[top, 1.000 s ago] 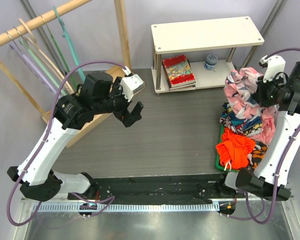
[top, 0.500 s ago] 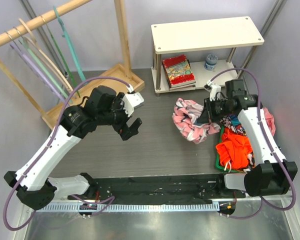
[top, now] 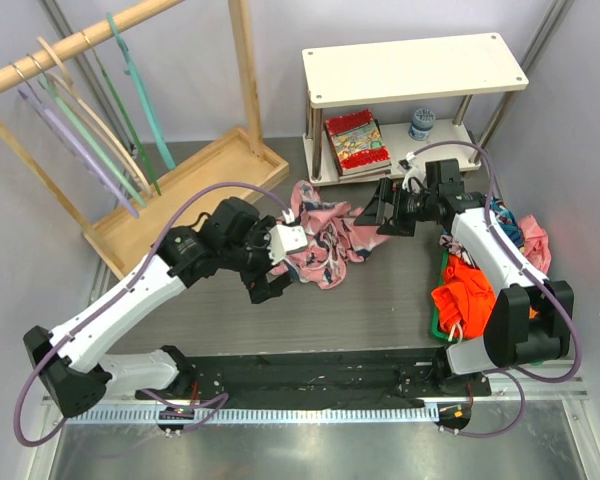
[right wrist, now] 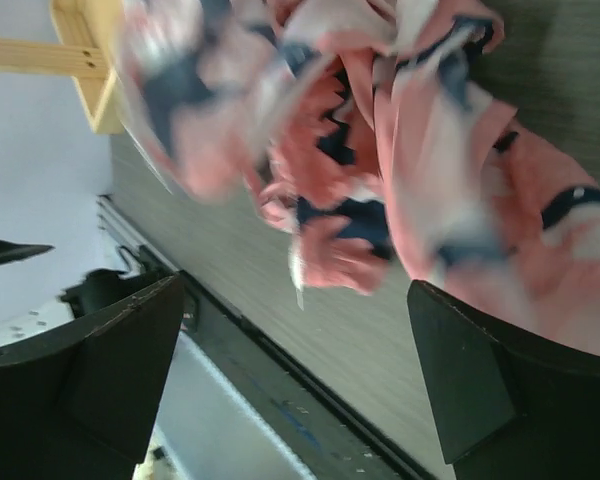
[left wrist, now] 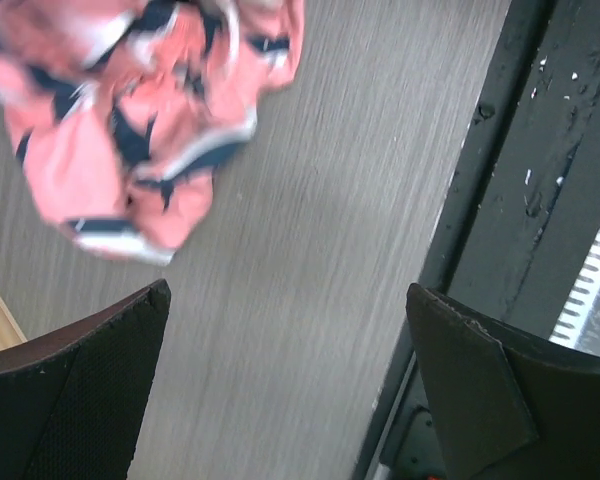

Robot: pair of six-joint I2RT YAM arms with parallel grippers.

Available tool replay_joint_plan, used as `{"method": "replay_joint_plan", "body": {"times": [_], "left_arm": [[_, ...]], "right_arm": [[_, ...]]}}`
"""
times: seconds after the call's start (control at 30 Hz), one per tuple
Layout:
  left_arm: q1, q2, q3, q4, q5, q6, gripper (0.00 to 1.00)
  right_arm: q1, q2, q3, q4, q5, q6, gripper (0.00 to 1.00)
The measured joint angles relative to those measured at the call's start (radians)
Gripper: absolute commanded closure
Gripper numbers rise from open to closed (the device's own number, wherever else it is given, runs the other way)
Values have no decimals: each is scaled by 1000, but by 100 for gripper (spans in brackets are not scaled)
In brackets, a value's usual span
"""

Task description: Place the shorts on the hanger

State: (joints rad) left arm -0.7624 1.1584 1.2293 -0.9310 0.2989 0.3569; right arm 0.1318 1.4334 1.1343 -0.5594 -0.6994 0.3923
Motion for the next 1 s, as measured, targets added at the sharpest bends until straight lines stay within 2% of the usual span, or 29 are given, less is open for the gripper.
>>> {"method": "replay_joint_plan", "body": {"times": [0.07, 0.13, 0.3, 0.53, 0.7, 0.83, 0.87, 0.9, 0.93, 0.97, 1.0], "left_arm": [[-30, 24, -5, 46, -2, 18, 1], [-51, 56, -13, 105, -3, 30, 3], [-68, 150, -65, 269, -11, 61, 7], [-47, 304, -142, 448, -42, 97, 10], [26, 399, -145, 532, -52, 61, 20], [86, 467, -141, 562, -69, 45, 40], [92, 478, -141, 563, -76, 43, 51], [95, 488, -141, 562, -81, 45, 57], [95, 496, -141, 561, -84, 50, 63], [95, 500, -141, 558, -88, 43, 80], [95, 503, -141, 552, -90, 45, 91]], "right_arm": [[-3, -7, -5, 0, 15, -58, 7], [-3, -13, -16, 0, 24, -107, 16], [-3, -7, -60, -4, 32, -186, 30], [3, 58, -54, 14, 19, -222, 27], [72, 58, -71, 93, -12, -198, 23], [156, 71, -107, 142, -20, -171, 23], [170, 80, -107, 150, -19, -168, 26], [189, 94, -107, 161, -16, -165, 30], [204, 113, -107, 171, -8, -163, 38], [214, 127, -107, 175, -1, -163, 59], [221, 143, -107, 178, 7, -163, 73]]}}
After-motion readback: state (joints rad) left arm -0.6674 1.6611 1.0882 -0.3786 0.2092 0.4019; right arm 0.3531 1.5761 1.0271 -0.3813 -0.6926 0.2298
